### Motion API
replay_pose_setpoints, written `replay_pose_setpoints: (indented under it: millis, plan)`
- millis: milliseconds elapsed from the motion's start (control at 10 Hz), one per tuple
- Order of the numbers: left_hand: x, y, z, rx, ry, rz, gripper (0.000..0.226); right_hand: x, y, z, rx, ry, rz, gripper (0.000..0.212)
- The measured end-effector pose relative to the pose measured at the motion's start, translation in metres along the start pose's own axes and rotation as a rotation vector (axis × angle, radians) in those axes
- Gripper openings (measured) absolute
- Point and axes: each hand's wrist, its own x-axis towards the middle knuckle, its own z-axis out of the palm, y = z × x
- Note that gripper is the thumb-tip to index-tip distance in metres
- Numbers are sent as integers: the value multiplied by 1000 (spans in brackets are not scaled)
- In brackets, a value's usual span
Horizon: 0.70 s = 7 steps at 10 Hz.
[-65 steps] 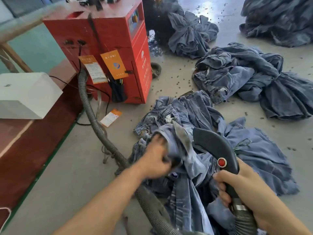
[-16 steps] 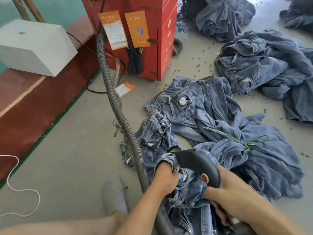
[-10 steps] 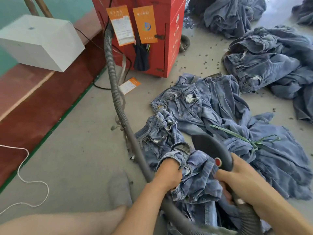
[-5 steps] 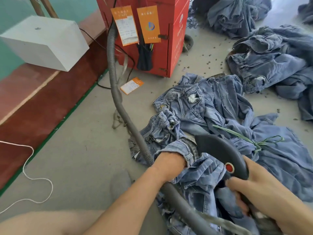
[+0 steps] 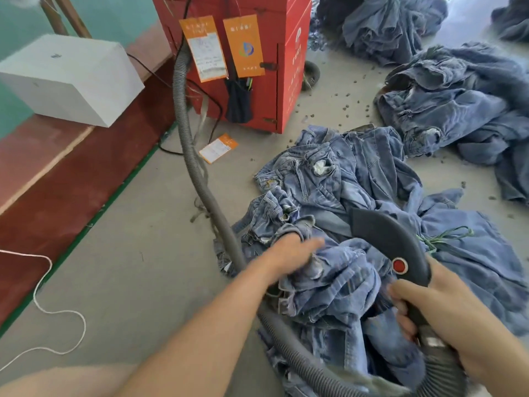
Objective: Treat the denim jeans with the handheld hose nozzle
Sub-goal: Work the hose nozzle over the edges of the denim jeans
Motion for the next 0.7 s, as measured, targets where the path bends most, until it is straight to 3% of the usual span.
replay_pose_setpoints:
  millis: [100,200,300,400,500,600,700]
  plan:
    - [8,35,-28,-976,-362,21,46,1,4,-2,40,-32,40,24]
    - [24,44,-42,-374,6,66,42,0,5,-1,89,-31,47,24]
    - [43,15,-47,954,532,199,30,0,5,-6,116,4,21,25]
    - [54,-25,-52,816,600,-9,76,4,5,-17,122,54,12,27]
    - [60,-54,-61,281,522,-211,133,9,7,-24,155,76,38,27]
    - [66,-68,-64,204,370,-381,163,12,12,-26,124,97,67,28]
    - [76,-79,-68,329,187,-460,167,14,12,-26,83,112,90,29]
